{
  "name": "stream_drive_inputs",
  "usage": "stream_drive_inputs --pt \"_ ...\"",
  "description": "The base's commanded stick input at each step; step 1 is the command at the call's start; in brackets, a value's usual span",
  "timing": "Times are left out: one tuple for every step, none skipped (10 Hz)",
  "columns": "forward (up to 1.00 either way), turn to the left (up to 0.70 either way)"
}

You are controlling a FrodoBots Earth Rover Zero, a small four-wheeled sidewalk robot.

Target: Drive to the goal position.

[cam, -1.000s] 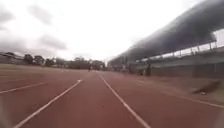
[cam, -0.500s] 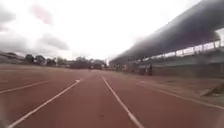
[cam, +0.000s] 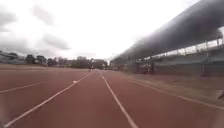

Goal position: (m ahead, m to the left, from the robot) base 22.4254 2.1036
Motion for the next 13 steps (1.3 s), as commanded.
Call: stream_drive_inputs --pt "0.85 0.00" --pt "0.85 0.00" --pt "0.85 0.00" --pt "0.85 0.00" --pt "0.85 0.00" --pt "0.85 0.00" --pt "0.85 0.00" --pt "0.85 0.00" --pt "0.85 0.00" --pt "0.85 0.00" --pt "0.85 0.00" --pt "0.85 0.00" --pt "0.85 0.00"
